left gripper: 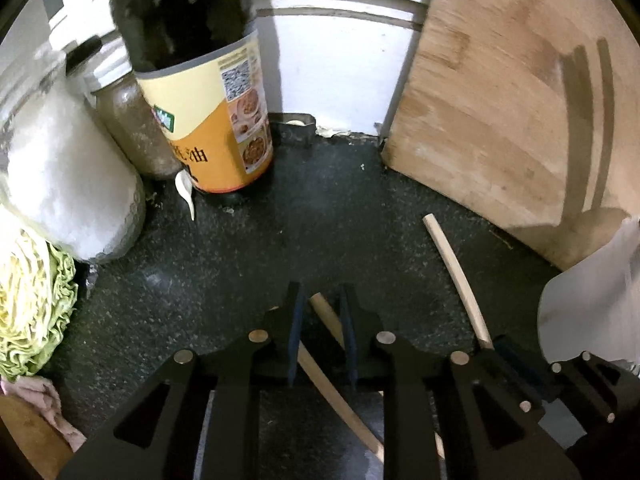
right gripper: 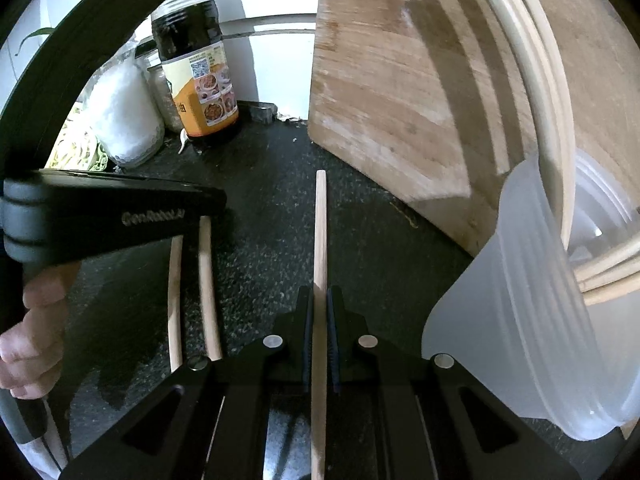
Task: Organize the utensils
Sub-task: 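Lift the held chopstick with the right gripper up over the plastic cup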
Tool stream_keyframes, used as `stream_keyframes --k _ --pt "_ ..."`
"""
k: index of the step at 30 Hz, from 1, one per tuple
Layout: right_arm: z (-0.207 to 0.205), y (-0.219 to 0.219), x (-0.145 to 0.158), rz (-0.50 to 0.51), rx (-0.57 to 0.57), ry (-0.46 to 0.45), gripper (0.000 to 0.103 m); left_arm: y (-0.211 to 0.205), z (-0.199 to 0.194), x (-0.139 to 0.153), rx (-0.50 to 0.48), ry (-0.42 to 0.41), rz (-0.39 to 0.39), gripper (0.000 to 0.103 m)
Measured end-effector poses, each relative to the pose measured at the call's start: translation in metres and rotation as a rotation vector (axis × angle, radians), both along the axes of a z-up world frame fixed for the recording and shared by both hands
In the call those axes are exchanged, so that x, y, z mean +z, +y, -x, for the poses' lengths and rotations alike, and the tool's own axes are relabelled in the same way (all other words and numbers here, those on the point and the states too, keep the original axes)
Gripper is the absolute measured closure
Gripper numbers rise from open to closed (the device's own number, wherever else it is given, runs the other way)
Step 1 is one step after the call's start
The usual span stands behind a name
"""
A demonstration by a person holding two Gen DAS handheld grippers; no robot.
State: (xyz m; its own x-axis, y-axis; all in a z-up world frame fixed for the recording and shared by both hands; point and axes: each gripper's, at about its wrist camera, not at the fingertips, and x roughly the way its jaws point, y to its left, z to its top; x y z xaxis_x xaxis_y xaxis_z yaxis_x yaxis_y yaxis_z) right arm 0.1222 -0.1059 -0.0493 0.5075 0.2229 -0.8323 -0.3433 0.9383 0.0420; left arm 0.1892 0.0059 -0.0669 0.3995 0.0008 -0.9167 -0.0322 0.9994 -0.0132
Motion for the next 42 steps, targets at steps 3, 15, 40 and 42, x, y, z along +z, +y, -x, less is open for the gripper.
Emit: stream_keyframes --k 3,15,40,42 --pt "0.001 0.000 0.000 -0.013 0.000 0.003 0.095 -0.002 0.000 0.002 0.003 -0.007 -0.003 0.092" --pt "0.046 -0.016 0.066 -0.208 0.079 -0.218 0.095 -0.004 0.047 0.081 -0.126 -0.351 0.088 0.097" --pt "0.071 -0.165 0.150 -0.584 -0.282 -0.690 0.095 -0.055 0.151 0.247 -0.340 -0.925 0.274 0.097" --pt "0.064 -0.169 0.146 -0.606 -0.279 -0.679 0.095 -0.066 0.151 0.262 -0.360 -0.936 0.302 0.097"
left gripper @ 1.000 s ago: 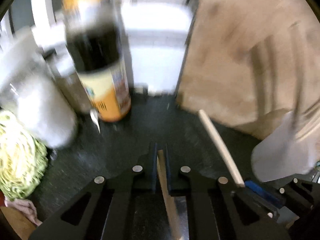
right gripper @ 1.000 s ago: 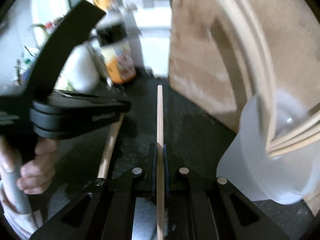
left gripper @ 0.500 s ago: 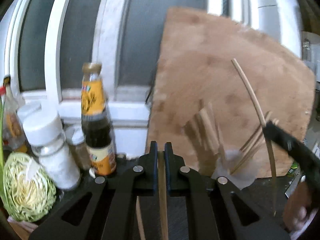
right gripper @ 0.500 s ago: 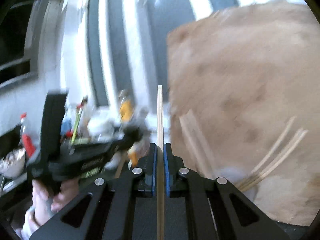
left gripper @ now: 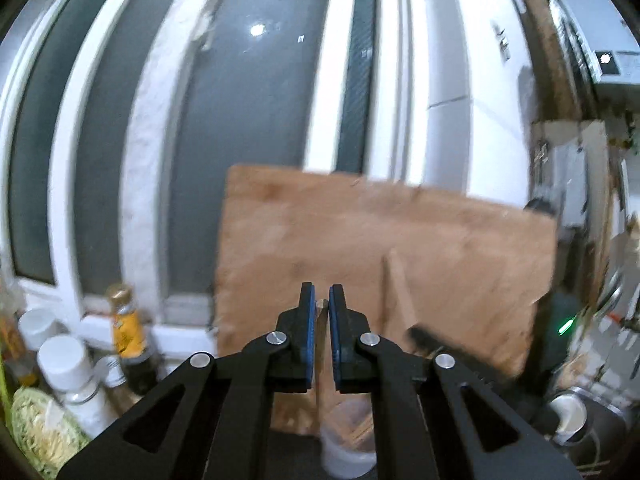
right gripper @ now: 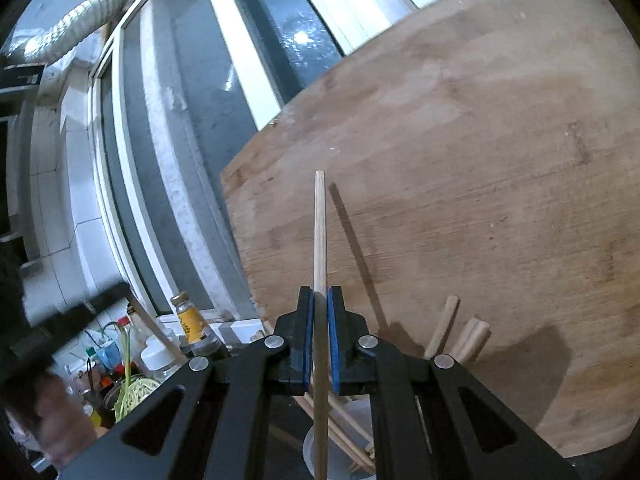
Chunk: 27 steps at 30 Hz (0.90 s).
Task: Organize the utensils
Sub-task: 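Lift the held chopstick with the right gripper up over the plastic cup, then lower the chopstick into the plastic cup and open the right gripper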
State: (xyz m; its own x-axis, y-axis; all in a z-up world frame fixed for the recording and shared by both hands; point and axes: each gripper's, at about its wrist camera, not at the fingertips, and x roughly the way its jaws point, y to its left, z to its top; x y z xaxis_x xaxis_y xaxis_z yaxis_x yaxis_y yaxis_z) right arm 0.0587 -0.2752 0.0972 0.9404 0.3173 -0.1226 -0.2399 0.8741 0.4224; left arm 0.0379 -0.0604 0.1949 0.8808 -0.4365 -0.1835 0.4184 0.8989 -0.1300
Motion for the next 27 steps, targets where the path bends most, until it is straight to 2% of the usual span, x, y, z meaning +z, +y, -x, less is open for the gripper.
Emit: stream_keyframes --k 4,10,16,20,24,27 --pt "-0.005 -0.015 -0.003 -0.055 0.053 0.010 0.095 -0.020 0.004 0.024 -0.042 -0.034 0.019 0.097" --pt "-0.012 -0.007 -0.007 -0.031 0.059 0.030 0.095 -0.044 0.007 0.035 -0.071 -0.086 0.017 0.097" --pt "-0.023 -0.003 -0.013 -0.027 0.075 0.050 0.095 -0.056 -0.006 0.023 -0.054 -0.123 0.045 0.097" --pt "-0.022 -0.006 -0.013 -0.040 0.075 0.048 0.095 -0.054 -0.025 0.011 -0.006 -0.112 0.074 0.097" --pt "-0.022 -0.009 -0.013 -0.058 0.084 0.048 0.095 -0.048 -0.044 -0.007 0.021 -0.067 0.093 0.097" --pt "-0.019 -0.007 -0.013 -0.035 0.071 0.037 0.095 -0.043 -0.052 -0.022 0.029 -0.044 0.104 0.097"
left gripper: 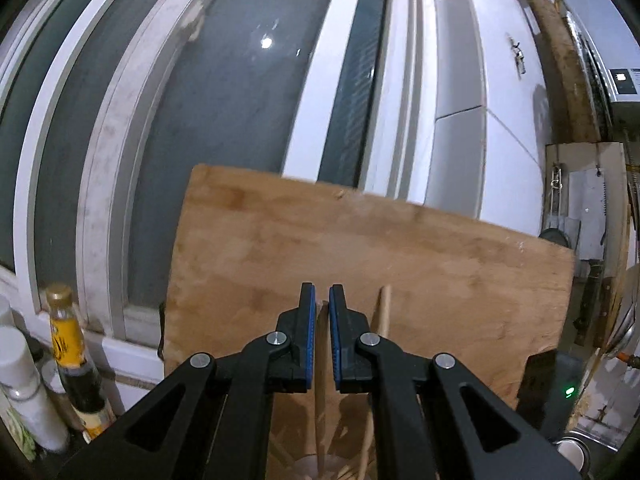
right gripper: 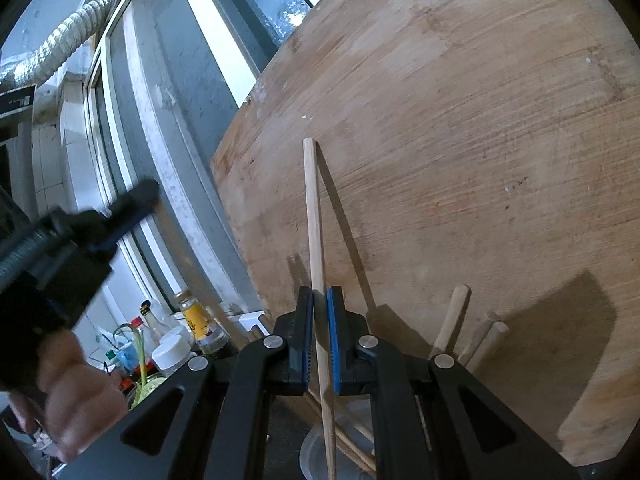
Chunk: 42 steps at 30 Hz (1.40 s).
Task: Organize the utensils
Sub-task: 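Lower the chopstick into the plastic cup and open the right gripper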
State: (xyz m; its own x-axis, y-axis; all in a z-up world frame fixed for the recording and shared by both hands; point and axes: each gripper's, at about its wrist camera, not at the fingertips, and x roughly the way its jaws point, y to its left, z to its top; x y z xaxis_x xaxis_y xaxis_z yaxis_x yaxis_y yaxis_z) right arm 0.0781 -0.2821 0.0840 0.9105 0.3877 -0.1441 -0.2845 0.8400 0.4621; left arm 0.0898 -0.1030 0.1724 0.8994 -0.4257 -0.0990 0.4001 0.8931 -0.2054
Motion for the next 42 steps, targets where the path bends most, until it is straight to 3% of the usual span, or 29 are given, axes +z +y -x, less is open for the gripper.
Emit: stream_keyframes --k 9,15,26,34,42 --pt "-0.013 0.003 -0.014 0.008 -0.003 0.059 0.095 0.002 -0.012 -0.037 -0.017 0.071 -0.028 0.097" --pt "-0.013 0.013 -0.017 0.067 -0.013 0.075 0.095 0.003 -0.021 -0.053 -0.025 0.119 -0.034 0.097" --pt "-0.023 0.028 -0.025 0.123 0.003 0.160 0.095 0.008 -0.033 -0.068 -0.024 0.156 -0.012 0.097" --pt "-0.036 0.045 -0.042 0.182 0.074 0.252 0.095 0.023 -0.049 -0.078 0.008 0.201 0.013 0.097" --pt "-0.043 0.047 -0.052 0.172 0.112 0.308 0.095 0.033 -0.060 -0.084 -0.006 0.226 0.045 0.097"
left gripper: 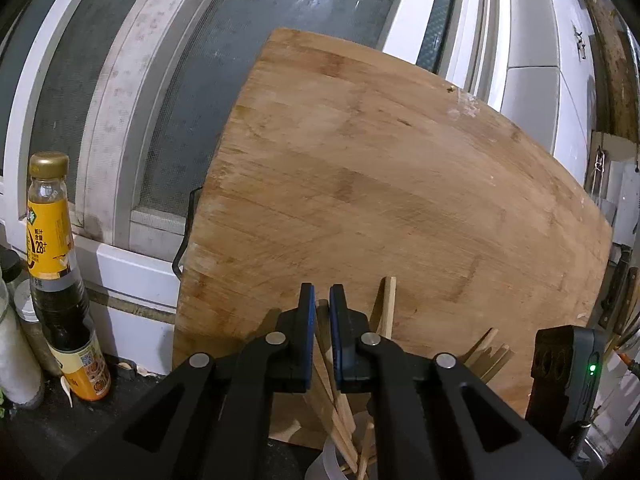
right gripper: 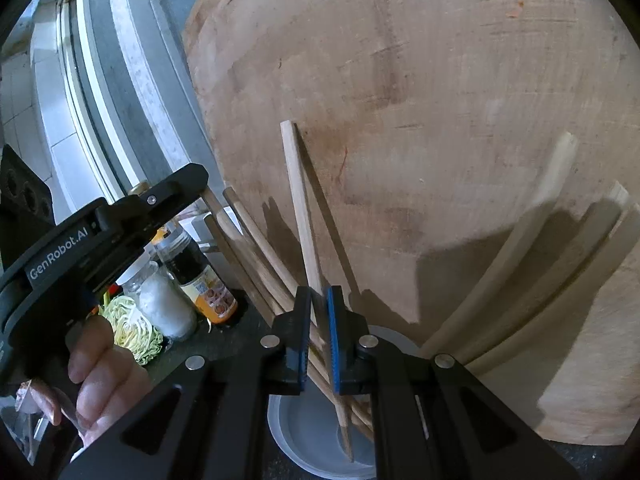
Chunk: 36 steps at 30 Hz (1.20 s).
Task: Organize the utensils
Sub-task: 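Lower the chopstick into the plastic cup and open the right gripper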
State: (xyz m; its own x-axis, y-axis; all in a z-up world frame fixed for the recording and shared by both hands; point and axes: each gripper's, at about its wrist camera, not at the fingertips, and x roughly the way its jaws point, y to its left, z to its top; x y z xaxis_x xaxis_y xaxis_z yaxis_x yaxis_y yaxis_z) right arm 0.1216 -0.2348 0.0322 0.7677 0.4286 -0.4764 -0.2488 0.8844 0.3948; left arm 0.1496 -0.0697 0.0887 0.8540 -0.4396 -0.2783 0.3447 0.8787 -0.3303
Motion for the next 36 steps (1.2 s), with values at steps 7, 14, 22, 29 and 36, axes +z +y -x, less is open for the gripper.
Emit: stream_keyframes --k 7,14,22,29,36 --pt "0.001 -0.006 0.002 -0.023 0.021 0.008 0.095 -0.002 -0.004 -0.004 0.002 0.007 -0.016 0.097" --pt "0.005 0.011 0.002 0.043 0.097 -0.007 0.094 0.000 -0.002 -0.004 0.004 -0.001 -0.013 0.097" --pt "0.004 0.015 0.000 0.069 0.112 0.002 0.094 0.002 -0.001 -0.002 0.018 -0.006 -0.028 0.085" --pt "0.001 0.011 -0.003 0.058 0.092 0.019 0.094 0.011 0.021 0.016 0.057 -0.062 -0.072 0.071" --pt "0.010 0.008 0.006 0.083 0.021 -0.028 0.090 0.018 0.062 0.037 0.180 -0.149 -0.229 0.052"
